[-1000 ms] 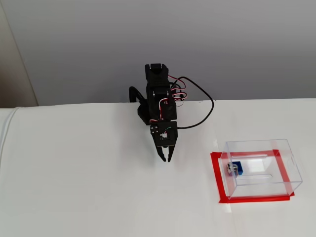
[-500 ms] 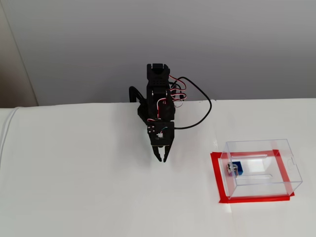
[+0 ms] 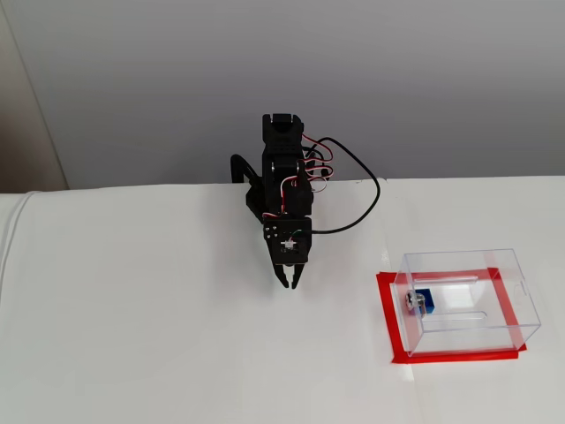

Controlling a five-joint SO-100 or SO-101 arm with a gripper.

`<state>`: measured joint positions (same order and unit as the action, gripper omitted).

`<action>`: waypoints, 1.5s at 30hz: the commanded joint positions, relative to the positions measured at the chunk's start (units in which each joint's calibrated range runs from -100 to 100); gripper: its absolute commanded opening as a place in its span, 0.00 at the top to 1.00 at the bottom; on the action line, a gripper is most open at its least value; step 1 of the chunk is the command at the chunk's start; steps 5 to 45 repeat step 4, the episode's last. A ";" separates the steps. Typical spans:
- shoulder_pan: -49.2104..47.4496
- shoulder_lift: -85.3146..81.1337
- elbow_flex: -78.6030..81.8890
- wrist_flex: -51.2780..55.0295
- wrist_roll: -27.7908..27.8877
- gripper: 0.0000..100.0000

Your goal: Pick the blue lego brick and place it into the transparent box

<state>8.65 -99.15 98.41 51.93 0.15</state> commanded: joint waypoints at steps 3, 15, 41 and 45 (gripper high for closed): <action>-0.11 -0.59 0.59 0.12 0.27 0.98; -0.11 -0.59 0.59 0.12 0.27 0.98; -0.11 -0.59 0.59 0.12 0.27 0.98; -0.11 -0.59 0.59 0.12 0.27 0.98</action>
